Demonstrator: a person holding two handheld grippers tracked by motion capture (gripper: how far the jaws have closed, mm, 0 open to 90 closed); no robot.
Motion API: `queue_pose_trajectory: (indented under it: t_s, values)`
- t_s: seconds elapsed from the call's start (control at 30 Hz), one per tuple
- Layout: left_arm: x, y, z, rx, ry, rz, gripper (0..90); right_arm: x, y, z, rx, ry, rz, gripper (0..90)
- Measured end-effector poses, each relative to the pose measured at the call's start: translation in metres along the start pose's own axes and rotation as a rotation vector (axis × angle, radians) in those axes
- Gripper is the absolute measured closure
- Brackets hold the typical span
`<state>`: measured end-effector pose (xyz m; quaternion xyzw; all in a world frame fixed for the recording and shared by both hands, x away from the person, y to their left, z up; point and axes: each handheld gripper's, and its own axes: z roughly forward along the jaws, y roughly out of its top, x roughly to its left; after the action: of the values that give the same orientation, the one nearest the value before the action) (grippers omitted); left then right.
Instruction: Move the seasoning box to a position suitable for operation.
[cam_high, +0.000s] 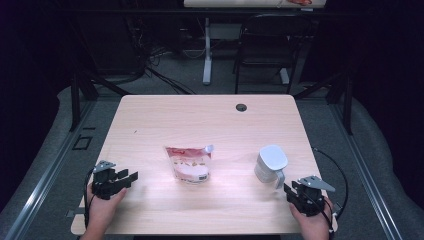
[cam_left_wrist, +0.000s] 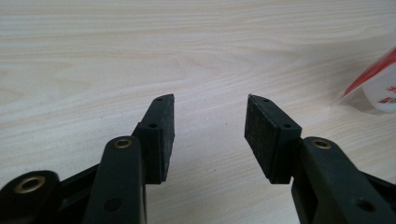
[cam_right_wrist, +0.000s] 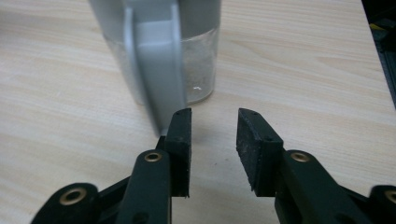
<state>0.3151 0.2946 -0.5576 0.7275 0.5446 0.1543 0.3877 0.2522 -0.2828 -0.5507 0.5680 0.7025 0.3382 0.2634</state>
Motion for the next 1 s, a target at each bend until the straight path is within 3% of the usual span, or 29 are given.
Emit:
queue_pose_trajectory:
  t_s: [0.1,0.2,0.33,0.77,1.0]
  values:
    - [-0.003,0.000,0.001,-0.008,0.001,0.015,53.6,0.003,-0.001,-0.003,0.000,0.012,-0.028,67.4]
    - [-0.005,-0.001,0.004,0.009,-0.015,0.031,55.4,0.005,-0.001,-0.004,-0.005,0.033,-0.031,68.3]
    - [-0.008,-0.002,0.004,0.009,-0.010,0.060,55.3,0.007,0.001,-0.005,-0.021,0.026,-0.036,68.3]
    - [-0.009,-0.003,0.005,0.021,-0.030,0.065,54.5,0.015,0.007,0.003,-0.019,-0.007,-0.070,68.5]
    - [-0.010,-0.003,0.005,0.038,-0.041,0.076,55.4,0.018,0.008,0.001,-0.035,0.001,-0.067,65.4]
